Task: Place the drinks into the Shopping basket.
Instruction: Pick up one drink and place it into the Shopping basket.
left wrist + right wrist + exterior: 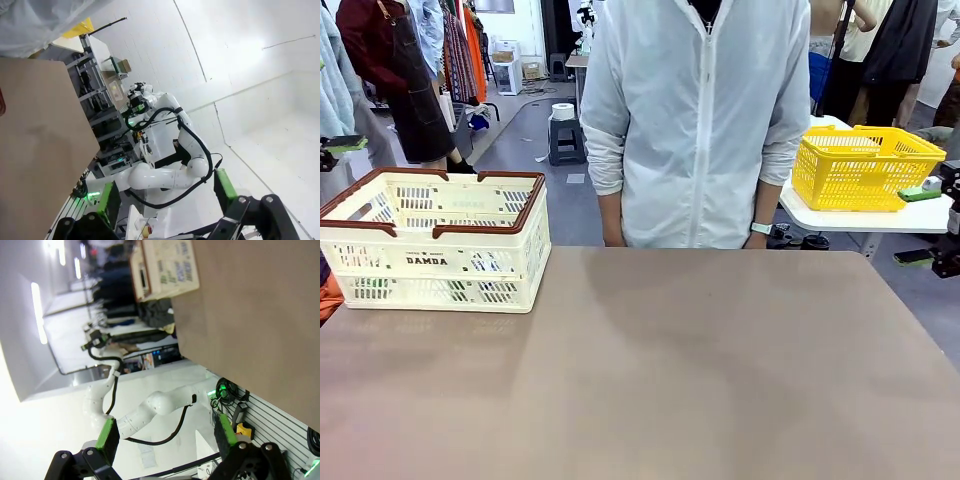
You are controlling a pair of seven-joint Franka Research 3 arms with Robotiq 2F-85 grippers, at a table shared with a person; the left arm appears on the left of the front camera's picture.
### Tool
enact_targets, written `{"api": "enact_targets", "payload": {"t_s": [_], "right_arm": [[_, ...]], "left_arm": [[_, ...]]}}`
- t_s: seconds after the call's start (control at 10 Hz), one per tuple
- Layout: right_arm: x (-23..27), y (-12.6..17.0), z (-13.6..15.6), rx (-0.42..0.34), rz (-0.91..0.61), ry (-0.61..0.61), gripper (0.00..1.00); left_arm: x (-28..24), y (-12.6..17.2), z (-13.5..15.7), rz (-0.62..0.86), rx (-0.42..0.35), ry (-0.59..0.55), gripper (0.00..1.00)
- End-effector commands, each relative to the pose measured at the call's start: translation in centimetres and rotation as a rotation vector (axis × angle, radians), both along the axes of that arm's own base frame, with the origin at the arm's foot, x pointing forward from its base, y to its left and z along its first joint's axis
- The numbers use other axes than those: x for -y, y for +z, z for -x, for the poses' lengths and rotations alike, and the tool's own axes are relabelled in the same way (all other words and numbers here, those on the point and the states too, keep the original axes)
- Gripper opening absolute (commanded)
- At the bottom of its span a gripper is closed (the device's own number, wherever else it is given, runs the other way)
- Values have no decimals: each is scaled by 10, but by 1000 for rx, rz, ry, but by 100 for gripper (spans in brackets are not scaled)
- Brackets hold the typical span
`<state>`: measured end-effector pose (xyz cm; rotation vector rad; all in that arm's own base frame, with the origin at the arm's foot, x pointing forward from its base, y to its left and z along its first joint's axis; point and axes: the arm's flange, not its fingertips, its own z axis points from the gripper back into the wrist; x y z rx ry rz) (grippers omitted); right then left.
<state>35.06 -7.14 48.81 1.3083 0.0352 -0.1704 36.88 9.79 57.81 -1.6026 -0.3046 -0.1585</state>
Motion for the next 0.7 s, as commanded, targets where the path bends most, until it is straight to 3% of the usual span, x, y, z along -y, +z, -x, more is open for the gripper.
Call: {"api": "enact_targets", "payload": {"t_s": [0.0,0.6], "right_arm": [[1,3,2,-8,7,5,100],[1,3,2,-8,7,5,100]], "left_arm": [[2,-1,1,20,6,18,100],[2,-1,1,20,6,18,100]]}}
